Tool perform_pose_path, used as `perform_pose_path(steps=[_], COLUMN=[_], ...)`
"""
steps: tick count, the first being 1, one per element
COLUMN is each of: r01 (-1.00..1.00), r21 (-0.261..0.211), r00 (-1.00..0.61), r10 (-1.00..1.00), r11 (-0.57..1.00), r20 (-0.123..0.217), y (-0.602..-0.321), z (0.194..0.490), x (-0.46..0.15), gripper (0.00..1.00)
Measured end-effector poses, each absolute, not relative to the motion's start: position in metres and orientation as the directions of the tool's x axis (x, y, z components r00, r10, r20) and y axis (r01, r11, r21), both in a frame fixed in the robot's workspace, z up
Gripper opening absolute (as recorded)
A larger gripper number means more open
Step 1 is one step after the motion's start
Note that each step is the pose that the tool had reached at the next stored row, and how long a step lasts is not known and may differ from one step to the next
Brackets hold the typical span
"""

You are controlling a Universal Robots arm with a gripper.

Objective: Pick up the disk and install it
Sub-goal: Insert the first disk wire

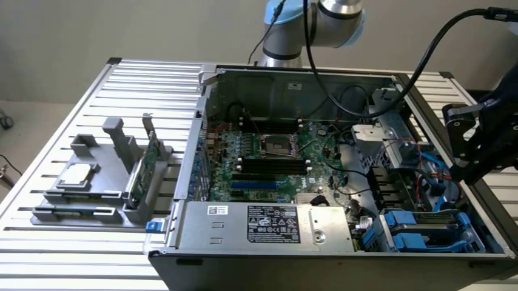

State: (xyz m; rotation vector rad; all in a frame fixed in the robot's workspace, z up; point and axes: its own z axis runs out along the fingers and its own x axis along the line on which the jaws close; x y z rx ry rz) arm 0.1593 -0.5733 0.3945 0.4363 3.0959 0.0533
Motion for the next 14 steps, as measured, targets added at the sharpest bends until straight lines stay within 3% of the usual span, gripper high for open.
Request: perform_pose_path(steps=[14], r01=[0.398], r21=[0.036], r00=[-0.915], r10=[0.400], r11=[0.917], r20=[-0.054], y=[-0.5733], z=[0.3849], x=[0.1593], gripper=[0.22])
